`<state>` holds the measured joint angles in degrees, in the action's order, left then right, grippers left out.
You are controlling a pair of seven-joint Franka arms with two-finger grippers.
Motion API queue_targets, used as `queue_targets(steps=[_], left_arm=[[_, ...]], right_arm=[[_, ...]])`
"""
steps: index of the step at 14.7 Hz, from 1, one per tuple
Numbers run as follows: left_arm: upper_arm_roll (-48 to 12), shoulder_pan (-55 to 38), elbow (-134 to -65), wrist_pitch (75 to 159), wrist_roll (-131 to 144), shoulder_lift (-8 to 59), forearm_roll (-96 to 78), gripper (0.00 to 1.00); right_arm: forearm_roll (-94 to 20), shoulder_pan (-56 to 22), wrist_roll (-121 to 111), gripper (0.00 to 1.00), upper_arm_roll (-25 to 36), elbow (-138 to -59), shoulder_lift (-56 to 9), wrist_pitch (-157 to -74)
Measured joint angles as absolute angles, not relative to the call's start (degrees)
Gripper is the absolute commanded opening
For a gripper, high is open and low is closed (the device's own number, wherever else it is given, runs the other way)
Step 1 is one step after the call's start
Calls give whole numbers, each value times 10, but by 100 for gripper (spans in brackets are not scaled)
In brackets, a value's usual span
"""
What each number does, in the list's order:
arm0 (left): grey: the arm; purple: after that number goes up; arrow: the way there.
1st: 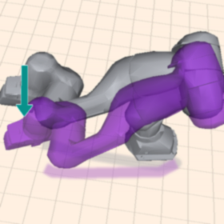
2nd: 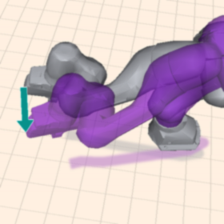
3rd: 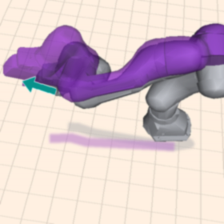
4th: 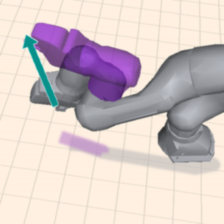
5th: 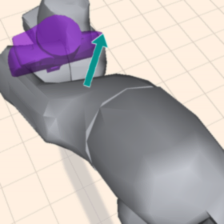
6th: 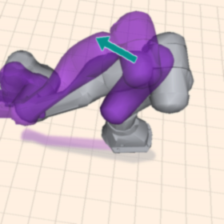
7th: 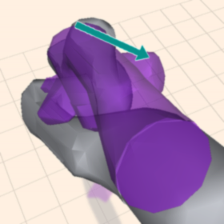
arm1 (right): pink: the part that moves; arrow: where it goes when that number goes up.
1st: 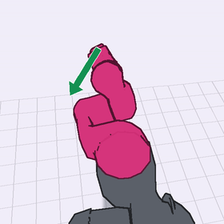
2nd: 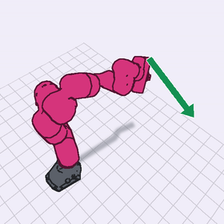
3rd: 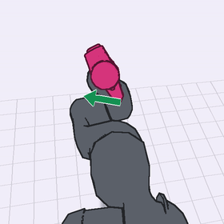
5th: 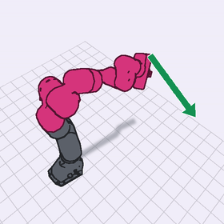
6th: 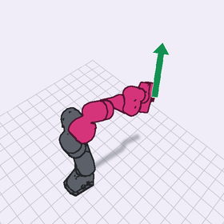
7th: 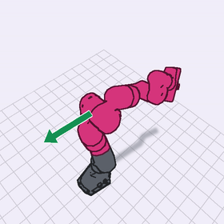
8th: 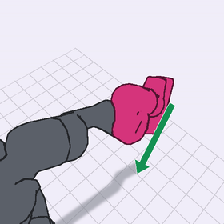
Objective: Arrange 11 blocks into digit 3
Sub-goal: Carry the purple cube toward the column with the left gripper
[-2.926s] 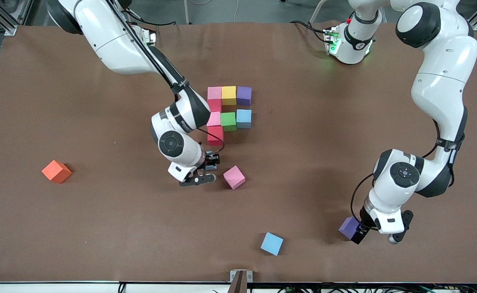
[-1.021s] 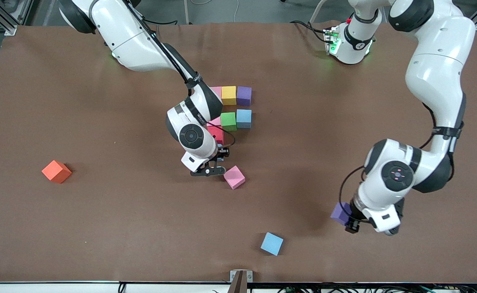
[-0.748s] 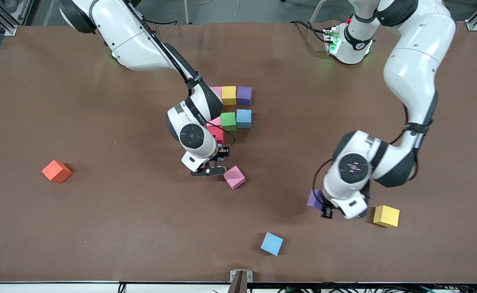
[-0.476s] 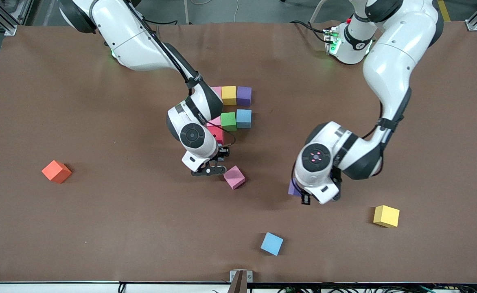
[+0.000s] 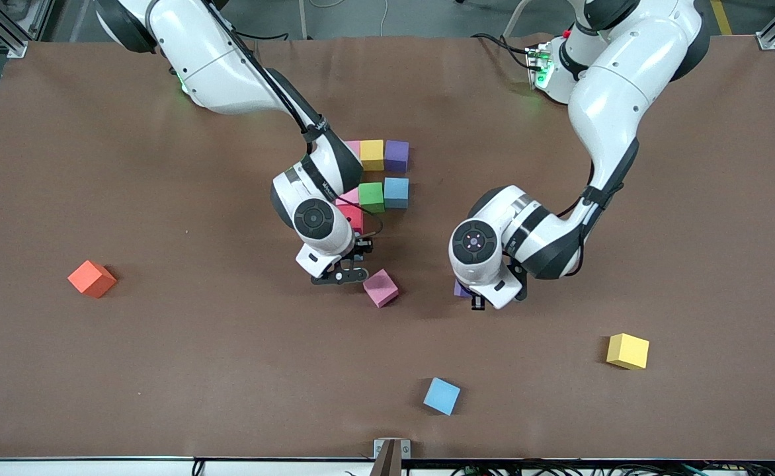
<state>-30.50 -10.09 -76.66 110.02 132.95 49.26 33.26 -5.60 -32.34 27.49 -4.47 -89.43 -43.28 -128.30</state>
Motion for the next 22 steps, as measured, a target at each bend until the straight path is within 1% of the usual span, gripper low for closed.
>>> queue_targets(steps=[4,15,22], left_arm=[[-306,-101,-774,1099,1330,481,333,0],[-310,-101,-776,1099,1330,481,333,0],[-310,-101,-777,1099,1330,481,333,0]], right_arm=[[-56,-324,275,33,-45,-896,-432,-1283],[-56,-324,275,34,-45,-897,-431,-1281],[-56,-324,275,39,-45,-897,-431,-1279]])
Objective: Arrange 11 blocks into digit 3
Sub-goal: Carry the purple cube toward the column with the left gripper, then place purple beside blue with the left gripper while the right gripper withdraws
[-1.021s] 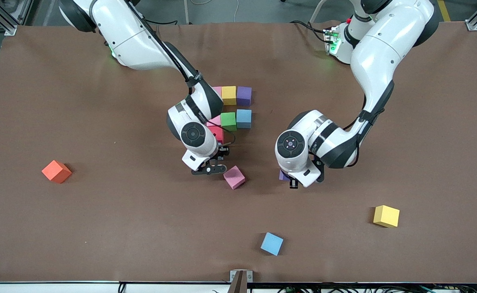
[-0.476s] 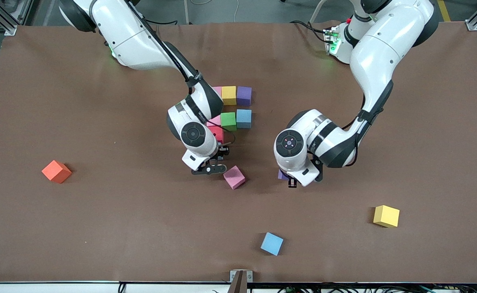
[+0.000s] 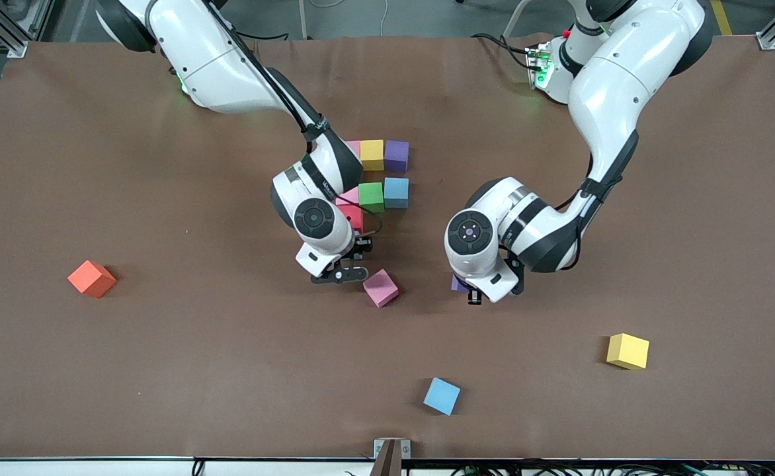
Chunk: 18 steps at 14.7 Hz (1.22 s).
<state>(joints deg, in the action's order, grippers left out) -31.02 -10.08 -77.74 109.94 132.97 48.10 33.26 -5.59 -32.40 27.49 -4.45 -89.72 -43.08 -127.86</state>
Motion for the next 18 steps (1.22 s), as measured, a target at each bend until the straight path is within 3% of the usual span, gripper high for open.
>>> queue_targets(steps=[1,3,13,18], left_arm=[[-310,-101,-778,1099,1330,481,333,0],[-310,-101,-779,1099,1330,481,333,0],[-311,-101,-779,1099,1337,481,333,0],[-317,-101,-780,1099,1350,481,333,0]], right_arm=[[-56,-324,275,45,-45,-897,-431,-1278],[-56,-324,275,100,-45,-897,-431,-1278],[-56,-325,275,100,-42,-902,-426,-1279],[-56,-305,275,100,-31,-886,-379,-1242]])
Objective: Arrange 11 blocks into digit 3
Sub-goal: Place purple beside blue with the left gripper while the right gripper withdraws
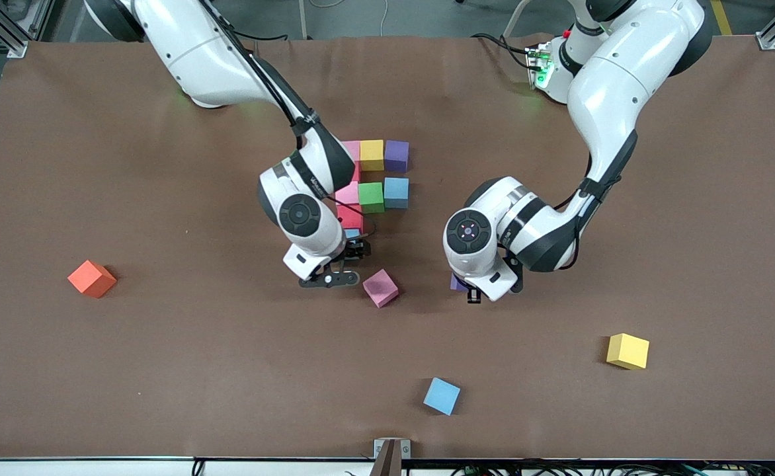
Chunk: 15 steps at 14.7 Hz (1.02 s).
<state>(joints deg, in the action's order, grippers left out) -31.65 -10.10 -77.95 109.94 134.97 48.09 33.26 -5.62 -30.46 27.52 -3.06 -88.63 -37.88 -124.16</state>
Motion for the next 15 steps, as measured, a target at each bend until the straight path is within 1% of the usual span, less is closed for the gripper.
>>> queue_targets(steps=[5,8,12,15], left_arm=[[-330,-111,-782,1099,1405,481,333,0],[-330,-154,-786,1099,1474,481,333,0],[-325,-213,-788,1099,1548,482,333,0],[-309,-235,-787,1110,1572,485,333,0]], right_arm=[[-57,-238,286,100,-28,-830,-315,-1124],[-57,-171,289,100,-25,-812,-286,-1103],[-34,-53,279,100,-24,-805,-249,-1054],[-6,-11,273,100,-24,-798,-230,-1019]])
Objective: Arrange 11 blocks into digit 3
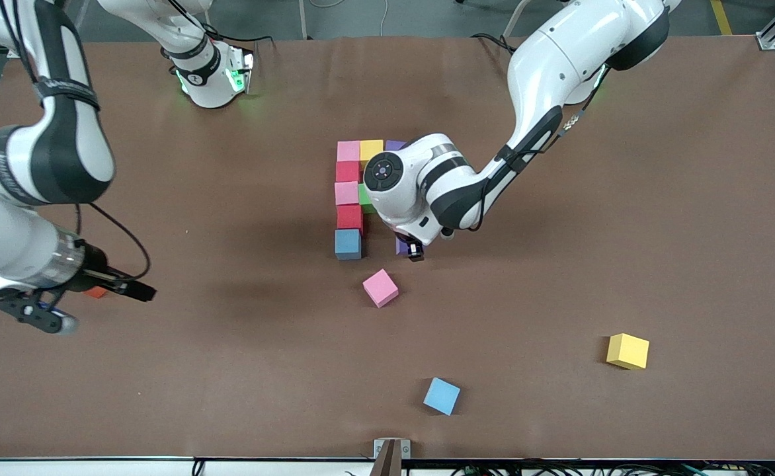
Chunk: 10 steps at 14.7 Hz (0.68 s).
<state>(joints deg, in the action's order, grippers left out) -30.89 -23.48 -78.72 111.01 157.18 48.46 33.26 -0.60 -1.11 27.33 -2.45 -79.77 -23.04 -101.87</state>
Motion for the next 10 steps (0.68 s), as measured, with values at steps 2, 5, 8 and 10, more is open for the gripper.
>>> queue_targets(steps=[2,5,8,10], left_arm=[[-279,-257,-782,1133,1574,486,333,0],[-227,-310,-777,1177,1576,489,332,0],[-193,-356,-772,1202,1580,496,331,1],[-190,-360,-770,1210,1585,499,331,1]], right_arm=[[-5,-3,274,100,-24,-786,-225,-995],[-4,15,275,100,-24,-775,-222,-992],[0,20,269,100,-24,-770,-205,-990],[1,23,241,100,-23,-770,-190,-986]])
